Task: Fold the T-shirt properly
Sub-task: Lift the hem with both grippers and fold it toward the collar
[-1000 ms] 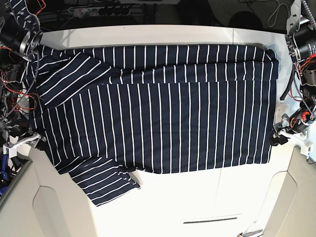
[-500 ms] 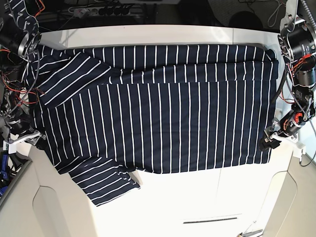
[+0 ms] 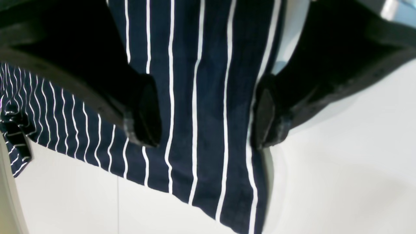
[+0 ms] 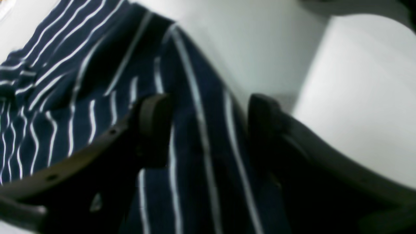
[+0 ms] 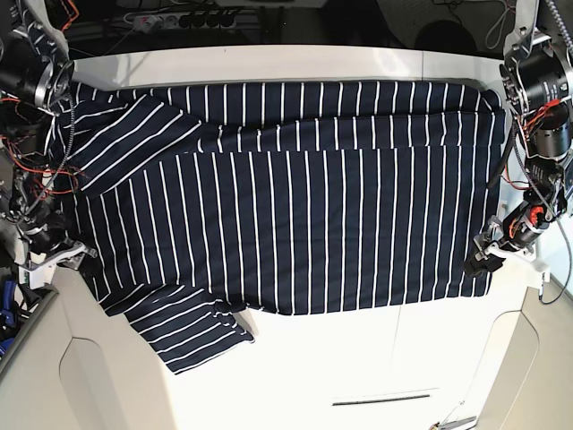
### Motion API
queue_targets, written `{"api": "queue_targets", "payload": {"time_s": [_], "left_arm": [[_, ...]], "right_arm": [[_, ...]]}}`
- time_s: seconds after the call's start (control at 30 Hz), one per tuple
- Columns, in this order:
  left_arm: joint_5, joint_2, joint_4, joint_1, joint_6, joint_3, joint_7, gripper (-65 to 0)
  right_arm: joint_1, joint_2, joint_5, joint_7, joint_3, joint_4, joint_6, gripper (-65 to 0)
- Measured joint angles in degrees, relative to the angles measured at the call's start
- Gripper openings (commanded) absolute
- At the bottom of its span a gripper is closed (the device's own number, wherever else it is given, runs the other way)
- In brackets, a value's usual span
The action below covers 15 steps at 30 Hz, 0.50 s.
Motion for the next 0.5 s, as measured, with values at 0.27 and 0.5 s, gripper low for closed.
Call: {"api": "queue_targets", "payload": {"time_s": [0.27,0.5], "left_arm": [[0.0,0.2,0.0,0.0,0.0,0.0,0.0,-17.8],[0.0,0.9,0.0,-0.2,0.0,0.0,-0.1,-17.8]], "right_arm": [[0.9,-1.7,0.0,-0.2,-1.7,0.0,0.0,-27.9],[1.2,-3.9,0.3,0.1,-1.7,0.0,0.7,-27.9]]}}
